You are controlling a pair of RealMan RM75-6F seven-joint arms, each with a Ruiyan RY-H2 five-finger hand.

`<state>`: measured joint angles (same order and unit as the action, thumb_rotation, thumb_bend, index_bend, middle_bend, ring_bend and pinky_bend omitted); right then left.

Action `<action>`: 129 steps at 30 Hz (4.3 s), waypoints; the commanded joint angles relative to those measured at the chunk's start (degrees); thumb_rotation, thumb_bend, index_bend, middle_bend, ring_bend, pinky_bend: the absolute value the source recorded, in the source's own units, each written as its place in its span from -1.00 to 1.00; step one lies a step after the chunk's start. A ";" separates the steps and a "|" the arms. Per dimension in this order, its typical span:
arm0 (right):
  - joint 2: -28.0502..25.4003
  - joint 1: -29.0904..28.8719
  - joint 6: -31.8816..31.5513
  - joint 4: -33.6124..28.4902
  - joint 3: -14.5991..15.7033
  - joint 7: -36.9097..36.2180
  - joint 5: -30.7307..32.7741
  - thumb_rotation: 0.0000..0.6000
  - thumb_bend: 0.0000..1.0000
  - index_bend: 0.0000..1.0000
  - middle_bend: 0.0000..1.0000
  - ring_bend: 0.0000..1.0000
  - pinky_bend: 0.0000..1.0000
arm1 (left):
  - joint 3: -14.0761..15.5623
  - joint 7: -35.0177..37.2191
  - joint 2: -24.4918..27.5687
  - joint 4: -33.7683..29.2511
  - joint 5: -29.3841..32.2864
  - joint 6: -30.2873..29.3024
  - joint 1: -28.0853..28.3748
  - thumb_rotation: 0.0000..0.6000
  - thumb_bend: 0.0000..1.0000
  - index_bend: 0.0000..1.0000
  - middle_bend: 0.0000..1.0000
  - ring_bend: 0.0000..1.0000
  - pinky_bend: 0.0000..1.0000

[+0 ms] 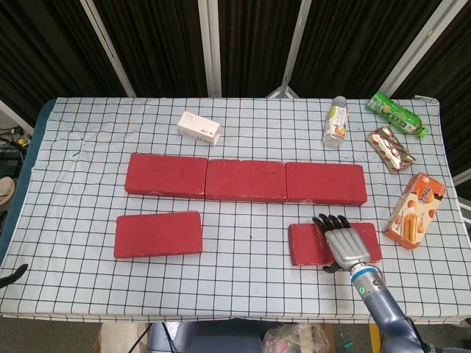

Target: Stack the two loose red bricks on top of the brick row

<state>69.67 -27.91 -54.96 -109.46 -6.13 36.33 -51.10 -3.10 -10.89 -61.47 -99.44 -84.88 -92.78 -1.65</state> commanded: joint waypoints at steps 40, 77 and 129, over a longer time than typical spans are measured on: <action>-11.66 -10.11 -6.32 -10.49 -2.88 5.48 8.38 1.00 -0.69 -0.98 -0.41 -0.60 -1.00 | 0.08 1.40 0.60 0.04 0.16 0.65 0.08 1.00 -1.00 -0.91 -0.93 -0.94 -0.57; 6.70 -52.40 10.42 27.63 -5.41 27.43 70.50 1.00 -0.69 -0.98 -0.40 -0.59 -1.00 | -2.04 -2.30 -0.71 0.09 5.07 1.07 0.53 1.00 -1.00 -0.90 -0.93 -0.94 -0.56; 7.66 -52.70 10.98 27.99 -1.93 21.34 65.72 1.00 -0.69 -0.98 -0.40 -0.64 -1.00 | -1.72 -2.74 -0.71 -0.26 4.64 0.12 0.02 1.00 -1.00 -0.90 -0.93 -0.94 -0.56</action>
<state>77.34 -80.60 -43.96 -81.45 -8.08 57.70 14.62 -4.81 -13.63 -62.18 -99.70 -80.25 -92.66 -1.62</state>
